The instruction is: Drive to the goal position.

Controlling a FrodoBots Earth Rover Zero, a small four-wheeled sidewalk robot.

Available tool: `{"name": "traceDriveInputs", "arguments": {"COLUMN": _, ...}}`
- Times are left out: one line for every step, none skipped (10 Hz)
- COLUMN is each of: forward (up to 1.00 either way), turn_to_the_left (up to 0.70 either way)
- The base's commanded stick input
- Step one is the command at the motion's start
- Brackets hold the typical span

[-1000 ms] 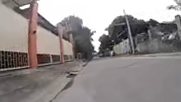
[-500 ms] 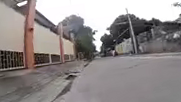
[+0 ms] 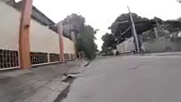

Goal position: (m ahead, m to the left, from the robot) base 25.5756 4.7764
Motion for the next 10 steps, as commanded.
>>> {"name": "traceDriveInputs", "arguments": {"forward": 0.70, "turn_to_the_left": 0.00}}
{"name": "traceDriveInputs", "arguments": {"forward": 0.70, "turn_to_the_left": 0.00}}
{"name": "traceDriveInputs", "arguments": {"forward": 0.70, "turn_to_the_left": 0.00}}
{"name": "traceDriveInputs", "arguments": {"forward": 0.70, "turn_to_the_left": 0.00}}
{"name": "traceDriveInputs", "arguments": {"forward": 0.70, "turn_to_the_left": 0.00}}
{"name": "traceDriveInputs", "arguments": {"forward": 0.70, "turn_to_the_left": 0.00}}
{"name": "traceDriveInputs", "arguments": {"forward": 0.70, "turn_to_the_left": 0.00}}
{"name": "traceDriveInputs", "arguments": {"forward": 0.70, "turn_to_the_left": 0.00}}
{"name": "traceDriveInputs", "arguments": {"forward": 0.70, "turn_to_the_left": 0.00}}
{"name": "traceDriveInputs", "arguments": {"forward": 0.70, "turn_to_the_left": 0.00}}
